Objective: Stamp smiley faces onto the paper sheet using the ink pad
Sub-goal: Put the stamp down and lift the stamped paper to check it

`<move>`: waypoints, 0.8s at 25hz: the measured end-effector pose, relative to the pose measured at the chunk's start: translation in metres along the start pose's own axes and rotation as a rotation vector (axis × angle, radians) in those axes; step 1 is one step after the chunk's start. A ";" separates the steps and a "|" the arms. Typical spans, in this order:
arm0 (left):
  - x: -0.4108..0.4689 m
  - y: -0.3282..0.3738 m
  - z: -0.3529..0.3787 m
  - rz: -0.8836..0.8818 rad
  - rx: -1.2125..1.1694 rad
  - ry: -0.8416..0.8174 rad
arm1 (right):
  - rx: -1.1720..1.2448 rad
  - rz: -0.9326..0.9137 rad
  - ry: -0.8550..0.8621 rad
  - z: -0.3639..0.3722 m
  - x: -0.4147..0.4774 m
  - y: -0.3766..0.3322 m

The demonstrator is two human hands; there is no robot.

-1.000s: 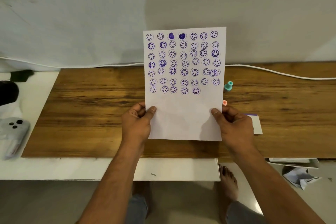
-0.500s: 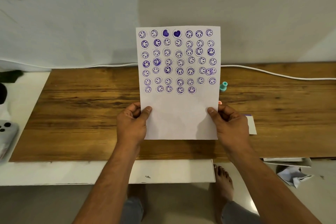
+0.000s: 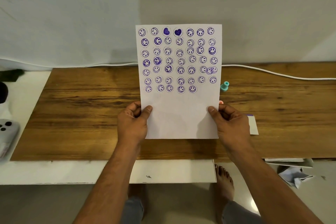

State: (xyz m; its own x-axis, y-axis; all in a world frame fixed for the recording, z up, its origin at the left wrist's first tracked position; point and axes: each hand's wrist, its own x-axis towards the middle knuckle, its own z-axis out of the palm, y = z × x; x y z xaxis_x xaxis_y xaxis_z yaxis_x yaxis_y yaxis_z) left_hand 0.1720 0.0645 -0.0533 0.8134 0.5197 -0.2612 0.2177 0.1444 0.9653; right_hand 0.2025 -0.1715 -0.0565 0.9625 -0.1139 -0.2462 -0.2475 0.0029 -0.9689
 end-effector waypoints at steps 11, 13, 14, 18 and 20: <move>0.004 -0.008 -0.007 -0.022 0.285 0.068 | -0.257 0.070 0.008 0.002 0.003 0.007; 0.004 -0.011 -0.011 -0.008 0.441 0.058 | -0.368 0.070 0.013 0.002 0.004 0.009; 0.003 -0.012 -0.013 -0.001 0.520 0.051 | -0.415 0.069 0.011 0.002 0.003 0.010; 0.000 -0.015 -0.016 -0.023 0.769 -0.003 | -0.708 -0.033 0.049 0.004 -0.004 0.009; -0.001 -0.016 -0.017 -0.010 0.859 -0.013 | -0.869 -0.240 0.128 0.008 -0.011 0.002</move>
State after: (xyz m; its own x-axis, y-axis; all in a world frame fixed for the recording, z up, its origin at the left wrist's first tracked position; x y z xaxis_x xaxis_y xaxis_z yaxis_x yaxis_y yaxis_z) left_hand 0.1586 0.0757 -0.0684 0.8141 0.5117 -0.2746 0.5537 -0.5414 0.6327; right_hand 0.1926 -0.1620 -0.0557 0.9921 -0.1247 0.0144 -0.0890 -0.7790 -0.6207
